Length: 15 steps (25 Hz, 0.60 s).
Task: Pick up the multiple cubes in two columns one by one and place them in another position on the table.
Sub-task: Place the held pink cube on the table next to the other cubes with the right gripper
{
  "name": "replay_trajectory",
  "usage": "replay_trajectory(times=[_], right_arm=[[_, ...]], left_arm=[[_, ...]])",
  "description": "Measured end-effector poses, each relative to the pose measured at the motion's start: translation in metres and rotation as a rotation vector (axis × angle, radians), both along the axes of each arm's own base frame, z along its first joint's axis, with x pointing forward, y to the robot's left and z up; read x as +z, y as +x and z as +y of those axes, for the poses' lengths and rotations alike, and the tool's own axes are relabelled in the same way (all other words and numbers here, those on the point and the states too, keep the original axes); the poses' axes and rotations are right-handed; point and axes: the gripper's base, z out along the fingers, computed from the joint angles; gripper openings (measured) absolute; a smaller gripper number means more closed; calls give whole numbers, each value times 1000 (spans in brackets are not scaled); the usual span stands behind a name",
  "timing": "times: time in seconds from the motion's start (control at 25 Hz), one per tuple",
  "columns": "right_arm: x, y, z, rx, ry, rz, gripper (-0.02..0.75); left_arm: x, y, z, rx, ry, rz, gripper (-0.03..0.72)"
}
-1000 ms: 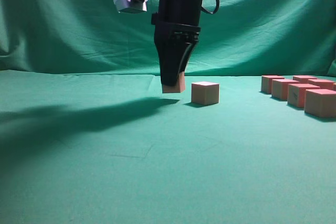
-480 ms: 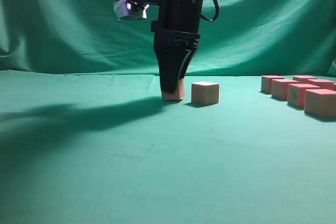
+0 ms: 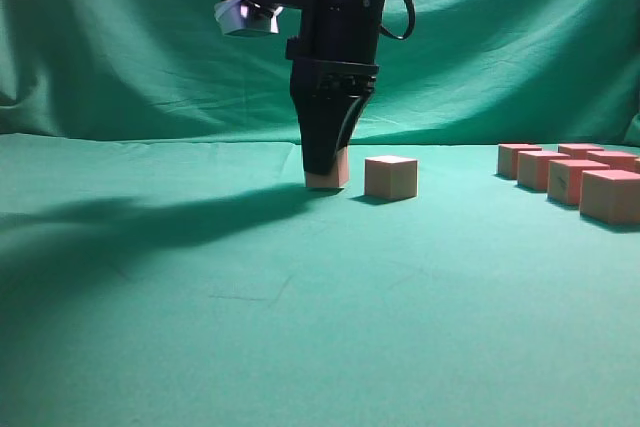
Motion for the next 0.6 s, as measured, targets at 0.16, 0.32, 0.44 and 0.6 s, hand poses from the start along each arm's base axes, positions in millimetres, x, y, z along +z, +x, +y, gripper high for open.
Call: replay_trajectory(times=[0.16,0.32,0.44,0.6], right_arm=[[0,0,0,1,-3,-2,267],[0,0,0,1,-5,-4,267],[0,0,0,1,-5,-4,267],[0,4,-5,-10,-7,-2,267]], left_arm=[[0,0,0,0,0,0,0],[0,0,0,0,0,0,0],[0,0,0,0,0,0,0],[0,0,0,0,0,0,0]])
